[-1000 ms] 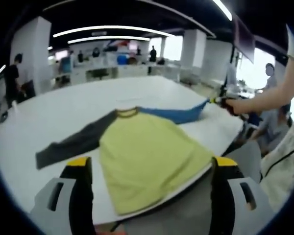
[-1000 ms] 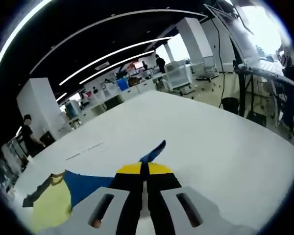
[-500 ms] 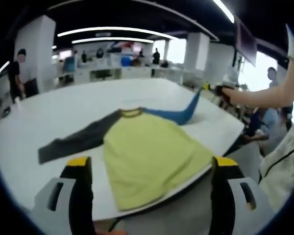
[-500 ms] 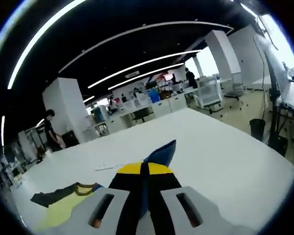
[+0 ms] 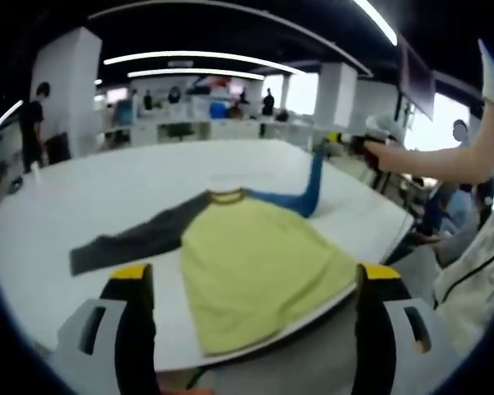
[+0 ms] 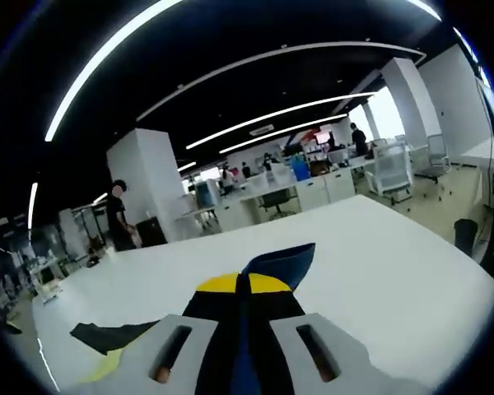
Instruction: Fold the garment on the visible template until the final outline fits inside the template.
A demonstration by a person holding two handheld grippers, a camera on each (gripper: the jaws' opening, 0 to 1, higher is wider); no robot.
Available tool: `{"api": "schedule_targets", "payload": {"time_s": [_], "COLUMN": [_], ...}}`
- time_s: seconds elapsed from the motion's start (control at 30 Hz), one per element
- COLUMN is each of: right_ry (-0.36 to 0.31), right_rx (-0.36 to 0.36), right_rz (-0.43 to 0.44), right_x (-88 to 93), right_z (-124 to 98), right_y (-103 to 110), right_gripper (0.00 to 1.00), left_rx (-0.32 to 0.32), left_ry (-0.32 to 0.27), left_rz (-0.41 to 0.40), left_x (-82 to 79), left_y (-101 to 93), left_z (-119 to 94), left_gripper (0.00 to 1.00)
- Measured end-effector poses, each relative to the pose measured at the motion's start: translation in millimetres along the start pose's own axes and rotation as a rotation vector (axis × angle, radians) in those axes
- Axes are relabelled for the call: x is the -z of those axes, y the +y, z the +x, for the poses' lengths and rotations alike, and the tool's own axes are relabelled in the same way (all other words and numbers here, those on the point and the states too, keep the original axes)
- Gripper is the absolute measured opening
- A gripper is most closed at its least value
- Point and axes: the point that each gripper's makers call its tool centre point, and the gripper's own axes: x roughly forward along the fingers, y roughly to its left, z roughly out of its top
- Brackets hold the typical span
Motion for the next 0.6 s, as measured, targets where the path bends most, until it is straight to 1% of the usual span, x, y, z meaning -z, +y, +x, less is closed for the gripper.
{"api": "schedule_targets", "payload": {"time_s": [0.03, 0.1, 0.13, 0.2, 0.3, 0.37, 0.5, 0.53, 0.6], "right_ry": [0.000, -0.001, -0.001, -0.002, -0.005, -0.007, -0.001, 0.000, 0.007], "right_rx": [-0.016, -0.032, -0.049, -0.073, -0.095, -0.117, -0.172, -0.176, -0.205], "right_rz": [-0.004, -0.004, -0.006, -0.016, -0.025, -0.023, -0.042, -0.044, -0.050], "right_x": [-2.5, -0.5, -3.5, -4.9, -9.4, -9.7, -7.6, -7.0, -4.1], "right_z": [2, 8, 11, 15, 17, 21, 31, 32, 37], "right_y": [5, 13, 24, 34, 44, 53, 81, 81, 93], "right_gripper": [0.02, 0.02, 0.02, 0.02, 0.02, 0.02, 0.02, 0.02, 0.02], "left_rx": [-0.001, -0.004, -0.005, -0.007, -0.009, -0.011, -0.015, -0.018, -0.021], "left_ry": [-0.002, -0.004, -0.004, -0.003, -0.005, -0.006, -0.009, -0.008, -0.009], "left_rz": [-0.002, -0.004, -0.005, -0.008, -0.014, -0.015, -0.019, -0.020, -0.022], "left_x": [-0.2, -0.2, 0.0, 0.9, 1.8, 2.0, 2.7, 3.4, 4.3], "left_y": [0.2, 0.7, 0.9, 1.0, 1.0, 1.0, 0.0, -0.2, -0.2], "left_z": [0, 0, 0, 0, 0, 0, -1, -2, -3], "left_gripper": [0.98, 0.98, 0.98, 0.98, 0.98, 0.98, 0.98, 0.98, 0.98]}}
